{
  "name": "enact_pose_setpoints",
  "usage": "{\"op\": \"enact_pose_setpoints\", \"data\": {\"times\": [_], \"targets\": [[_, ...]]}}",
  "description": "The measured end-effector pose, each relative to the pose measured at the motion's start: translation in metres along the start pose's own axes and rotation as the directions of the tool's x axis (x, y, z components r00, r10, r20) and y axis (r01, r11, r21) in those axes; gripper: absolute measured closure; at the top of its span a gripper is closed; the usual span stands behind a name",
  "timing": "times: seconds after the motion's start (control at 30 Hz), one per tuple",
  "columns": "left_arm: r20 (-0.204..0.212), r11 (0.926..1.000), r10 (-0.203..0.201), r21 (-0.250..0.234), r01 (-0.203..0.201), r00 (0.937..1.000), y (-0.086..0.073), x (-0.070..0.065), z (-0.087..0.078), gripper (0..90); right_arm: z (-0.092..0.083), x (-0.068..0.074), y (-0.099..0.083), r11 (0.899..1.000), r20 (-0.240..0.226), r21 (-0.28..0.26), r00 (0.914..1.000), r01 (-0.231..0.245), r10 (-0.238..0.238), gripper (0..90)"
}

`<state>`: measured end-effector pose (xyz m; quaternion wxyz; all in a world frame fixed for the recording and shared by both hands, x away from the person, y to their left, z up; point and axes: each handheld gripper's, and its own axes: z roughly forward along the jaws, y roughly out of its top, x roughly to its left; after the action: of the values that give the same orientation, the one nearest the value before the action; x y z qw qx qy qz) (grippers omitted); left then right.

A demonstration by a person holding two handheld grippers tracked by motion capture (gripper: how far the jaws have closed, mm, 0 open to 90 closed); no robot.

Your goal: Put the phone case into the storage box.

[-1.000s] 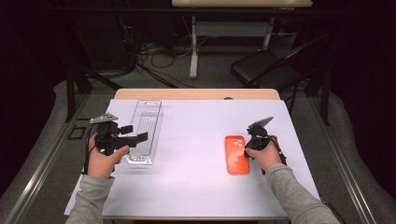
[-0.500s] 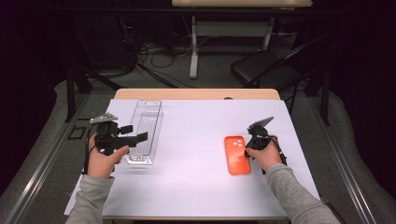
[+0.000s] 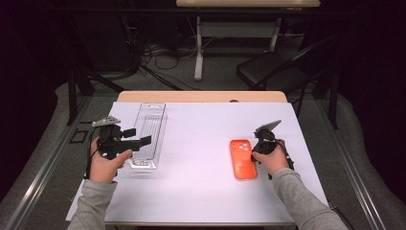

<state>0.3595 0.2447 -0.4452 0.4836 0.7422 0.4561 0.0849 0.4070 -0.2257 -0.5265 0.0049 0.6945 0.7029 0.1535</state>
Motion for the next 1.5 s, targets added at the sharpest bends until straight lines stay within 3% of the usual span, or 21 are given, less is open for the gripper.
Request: {"op": "enact_pose_setpoints", "data": {"times": [0.1, 0.17, 0.27, 0.63, 0.87, 0.9, 0.93, 1.17, 1.23, 1.5], "targets": [[-0.001, 1.0, 0.0, -0.001, 0.0, 1.0, 0.0, 0.0, 0.0, 16.6, 0.0, 0.0, 0.0, 1.0, -0.001, -0.002, 1.0, -0.004, 0.004, 88.0], [-0.001, 1.0, 0.001, -0.002, -0.001, 1.0, 0.0, 0.0, 0.0, 16.6, 0.002, -0.001, -0.002, 0.999, -0.028, -0.034, 0.9996, 0.003, -0.004, 88.1], [0.0, 1.0, 0.001, -0.003, -0.001, 1.0, 0.0, 0.0, 0.0, 16.6, -0.001, 0.0, -0.001, 1.0, 0.009, 0.008, 0.9999, 0.009, -0.009, 88.1], [0.0, 1.0, 0.0, -0.003, 0.0, 1.0, 0.0, 0.0, -0.001, 16.6, 0.0, 0.0, -0.002, 1.0, -0.018, -0.016, 0.9998, -0.004, 0.003, 88.2], [-0.002, 1.0, -0.001, -0.005, 0.001, 1.0, 0.0, 0.0, -0.001, 16.6, -0.001, 0.001, -0.002, 1.0, -0.024, -0.01, 0.9997, -0.008, 0.007, 88.4], [-0.001, 1.0, -0.001, -0.005, 0.001, 1.0, 0.0, 0.0, -0.001, 16.6, -0.003, 0.001, -0.002, 1.0, -0.029, 0.015, 0.9996, -0.003, 0.004, 88.4], [-0.001, 1.0, 0.0, -0.003, 0.0, 1.0, 0.0, 0.0, -0.001, 16.6, -0.001, 0.002, -0.003, 1.0, -0.033, -0.017, 0.9994, -0.01, 0.009, 88.4], [-0.002, 1.0, 0.001, -0.001, -0.001, 1.0, 0.0, 0.0, 0.0, 16.6, -0.006, 0.003, -0.003, 1.0, -0.043, -0.001, 0.9991, -0.004, 0.004, 88.4], [-0.002, 1.0, 0.001, -0.001, -0.001, 1.0, 0.0, 0.0, 0.0, 16.6, -0.005, 0.003, -0.004, 1.0, -0.043, -0.028, 0.9991, -0.006, 0.005, 88.4], [-0.004, 1.0, 0.003, -0.002, -0.003, 1.0, 0.0, 0.0, 0.0, 16.6, -0.009, 0.005, -0.004, 0.999, -0.047, -0.04, 0.9989, -0.009, 0.007, 88.4]]}}
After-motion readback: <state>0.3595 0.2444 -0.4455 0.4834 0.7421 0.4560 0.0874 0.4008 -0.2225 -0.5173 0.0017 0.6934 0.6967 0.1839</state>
